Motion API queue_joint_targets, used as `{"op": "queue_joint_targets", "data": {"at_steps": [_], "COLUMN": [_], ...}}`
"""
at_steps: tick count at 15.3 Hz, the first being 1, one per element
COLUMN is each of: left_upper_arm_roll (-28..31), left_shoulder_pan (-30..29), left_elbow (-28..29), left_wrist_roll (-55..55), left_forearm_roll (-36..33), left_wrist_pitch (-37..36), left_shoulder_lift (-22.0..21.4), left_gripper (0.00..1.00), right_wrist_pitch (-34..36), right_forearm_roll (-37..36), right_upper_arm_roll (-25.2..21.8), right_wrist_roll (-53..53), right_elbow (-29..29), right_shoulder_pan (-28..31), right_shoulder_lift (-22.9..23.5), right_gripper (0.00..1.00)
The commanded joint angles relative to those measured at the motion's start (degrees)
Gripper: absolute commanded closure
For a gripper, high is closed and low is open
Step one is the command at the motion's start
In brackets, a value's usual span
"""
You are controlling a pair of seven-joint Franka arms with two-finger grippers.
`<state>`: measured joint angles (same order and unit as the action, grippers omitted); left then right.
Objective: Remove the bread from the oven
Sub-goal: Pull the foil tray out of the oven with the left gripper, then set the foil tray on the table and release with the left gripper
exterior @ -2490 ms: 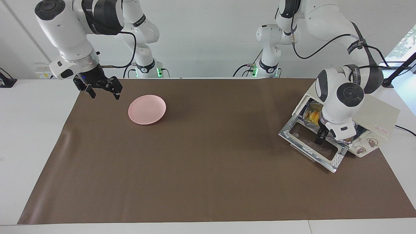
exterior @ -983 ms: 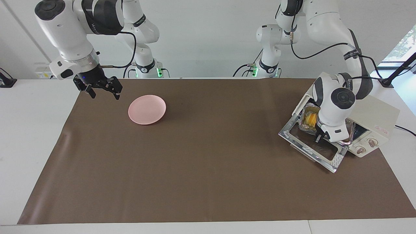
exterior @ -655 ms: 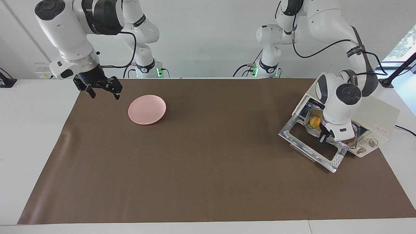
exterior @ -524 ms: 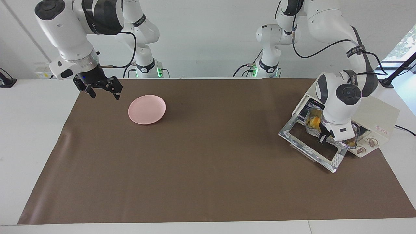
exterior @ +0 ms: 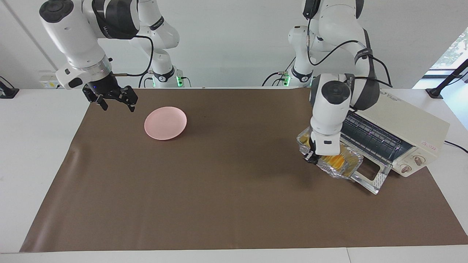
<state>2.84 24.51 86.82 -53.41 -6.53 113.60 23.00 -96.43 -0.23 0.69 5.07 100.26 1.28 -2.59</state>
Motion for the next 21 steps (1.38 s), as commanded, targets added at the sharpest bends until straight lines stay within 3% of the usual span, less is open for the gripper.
{"op": "queue_joint_targets", "data": {"at_steps": [1, 3, 5, 8, 13, 17, 21], "left_upper_arm_roll": [-3.0, -4.9, -4.7, -4.6, -4.8, -5.0, -4.9], "left_shoulder_pan": [3.3, 6.2, 10.6, 16.2, 24.4, 24.8, 25.6], "left_elbow": [-14.6, -28.8, -32.4, -32.1, -28.7, -24.8, -15.2], "left_wrist_roll": [0.8, 0.8, 1.2, 7.5, 9.1, 10.1, 11.7], "left_forearm_roll": [4.3, 4.2, 4.2, 2.8, -2.7, -3.4, -4.2], "left_wrist_pitch": [-4.1, -11.9, -13.8, -13.8, -12.4, -8.9, -2.6], "left_shoulder_lift": [8.5, 19.0, 22.0, 21.9, 22.4, 22.0, 18.8], "left_gripper": [1.0, 1.0, 1.0, 1.0, 1.0, 1.0, 0.98], "right_wrist_pitch": [1.2, 1.2, 1.2, 1.2, 1.2, 1.2, 1.2], "right_forearm_roll": [-1.0, -1.0, -1.0, -1.0, -1.0, -1.0, -1.0], "right_upper_arm_roll": [0.5, 0.5, 0.5, 0.5, 0.5, 0.5, 0.5], "right_wrist_roll": [-1.1, -1.1, -1.1, -1.1, -1.1, -1.1, -1.1], "right_elbow": [-0.4, -0.4, -0.4, -0.4, -0.4, -0.4, -0.4], "right_shoulder_pan": [0.7, 0.7, 0.7, 0.7, 0.7, 0.7, 0.7], "right_shoulder_lift": [-0.3, -0.3, -0.3, -0.3, -0.3, -0.3, -0.3], "right_gripper": [0.0, 0.0, 0.0, 0.0, 0.0, 0.0, 0.0]}}
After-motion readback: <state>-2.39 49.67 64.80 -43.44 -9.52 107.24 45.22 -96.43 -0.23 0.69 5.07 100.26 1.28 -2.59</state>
